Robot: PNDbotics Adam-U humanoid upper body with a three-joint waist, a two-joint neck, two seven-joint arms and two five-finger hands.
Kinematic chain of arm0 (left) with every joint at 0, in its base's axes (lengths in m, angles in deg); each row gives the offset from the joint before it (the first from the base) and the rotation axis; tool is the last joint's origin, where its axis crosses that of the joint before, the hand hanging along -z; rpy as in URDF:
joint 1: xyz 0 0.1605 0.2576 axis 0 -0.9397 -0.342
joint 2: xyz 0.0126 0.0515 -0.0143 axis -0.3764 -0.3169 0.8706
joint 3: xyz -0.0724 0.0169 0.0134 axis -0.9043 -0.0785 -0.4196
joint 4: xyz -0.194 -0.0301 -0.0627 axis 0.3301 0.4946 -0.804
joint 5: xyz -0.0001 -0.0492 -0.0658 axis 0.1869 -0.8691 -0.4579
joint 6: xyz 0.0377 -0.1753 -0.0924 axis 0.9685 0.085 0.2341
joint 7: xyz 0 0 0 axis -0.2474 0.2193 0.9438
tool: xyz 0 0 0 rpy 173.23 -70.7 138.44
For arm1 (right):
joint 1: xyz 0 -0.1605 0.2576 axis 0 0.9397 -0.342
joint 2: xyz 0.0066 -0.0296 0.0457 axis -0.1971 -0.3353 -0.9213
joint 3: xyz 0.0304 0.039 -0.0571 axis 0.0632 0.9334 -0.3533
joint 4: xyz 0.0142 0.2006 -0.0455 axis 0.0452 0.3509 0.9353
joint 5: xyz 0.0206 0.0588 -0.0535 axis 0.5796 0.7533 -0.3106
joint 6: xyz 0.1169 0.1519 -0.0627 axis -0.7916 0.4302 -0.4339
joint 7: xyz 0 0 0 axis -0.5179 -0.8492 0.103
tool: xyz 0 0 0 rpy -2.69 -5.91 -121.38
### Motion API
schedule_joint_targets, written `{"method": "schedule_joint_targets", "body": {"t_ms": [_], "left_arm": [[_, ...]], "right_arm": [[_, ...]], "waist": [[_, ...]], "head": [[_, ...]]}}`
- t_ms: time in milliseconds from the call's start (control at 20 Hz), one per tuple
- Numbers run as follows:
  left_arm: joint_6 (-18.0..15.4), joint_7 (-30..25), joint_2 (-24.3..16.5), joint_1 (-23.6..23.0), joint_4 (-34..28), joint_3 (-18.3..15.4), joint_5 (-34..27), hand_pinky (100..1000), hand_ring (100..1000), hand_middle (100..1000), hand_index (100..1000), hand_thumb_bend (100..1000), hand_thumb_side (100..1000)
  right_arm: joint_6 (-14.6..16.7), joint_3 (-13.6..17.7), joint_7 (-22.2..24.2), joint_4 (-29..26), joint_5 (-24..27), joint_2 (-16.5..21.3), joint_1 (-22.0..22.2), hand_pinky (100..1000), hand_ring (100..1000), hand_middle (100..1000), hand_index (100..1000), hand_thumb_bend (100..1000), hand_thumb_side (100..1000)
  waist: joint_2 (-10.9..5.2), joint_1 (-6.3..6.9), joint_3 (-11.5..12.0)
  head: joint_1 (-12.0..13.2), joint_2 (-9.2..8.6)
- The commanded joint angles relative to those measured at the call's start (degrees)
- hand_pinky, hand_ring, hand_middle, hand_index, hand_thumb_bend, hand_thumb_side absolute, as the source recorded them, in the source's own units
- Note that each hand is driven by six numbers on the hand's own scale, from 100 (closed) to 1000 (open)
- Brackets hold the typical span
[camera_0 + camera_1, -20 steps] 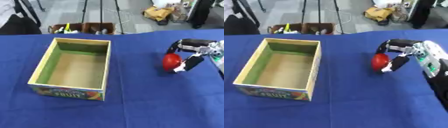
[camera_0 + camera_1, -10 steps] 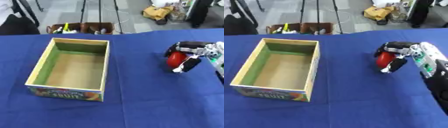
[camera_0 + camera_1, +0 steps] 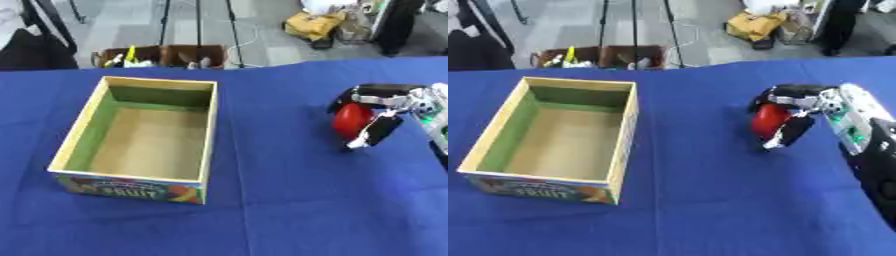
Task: Pick up objects on the table and place them in the box.
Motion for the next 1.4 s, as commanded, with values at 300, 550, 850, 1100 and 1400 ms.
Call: {"method": "schedule_joint_targets", "body": {"t_ms": [300,550,850,1100,1400], "left_arm": [[0.07,-0.11,-0.59,0.04,-1.21,0.09,0.01,364,391,450,589,100,871],[0.07,-0.13,-0.66,-0.02,-1.21,0.09,-0.04,364,391,451,590,100,872],[0.01,-0.21,-0.59,-0.03,-1.21,0.12,-0.06,364,391,451,590,100,872],[-0.13,-0.41,-0.47,0.03,-1.21,0.21,-0.02,363,391,451,590,100,872],[-0.21,-0.53,-0.41,0.13,-1.21,0.27,-0.04,362,392,451,590,100,873]], "right_arm": [[-1.12,1.17,-1.74,-1.65,-0.09,3.78,-1.12,742,775,717,867,597,440],[-1.5,1.19,-2.82,-1.52,-1.04,4.25,-0.96,739,772,709,860,579,450],[-1.61,1.23,-3.4,-1.05,-1.43,3.97,-0.99,724,747,659,846,553,474],[-2.12,1.12,-4.52,-0.11,-2.49,3.63,-1.0,712,732,621,849,545,475],[-2.81,1.19,-6.11,1.26,-5.04,3.4,-1.04,707,730,614,852,535,480]], "waist": [[-1.66,-0.12,-0.4],[-1.82,-0.08,-0.53],[-1.63,0.06,-0.48],[-1.24,0.19,-0.34],[-0.99,0.28,-0.17]], "head": [[0.1,-0.74],[0.11,-0.8],[-0.14,-0.92],[-0.65,-1.26],[-1.01,-1.54]]}}
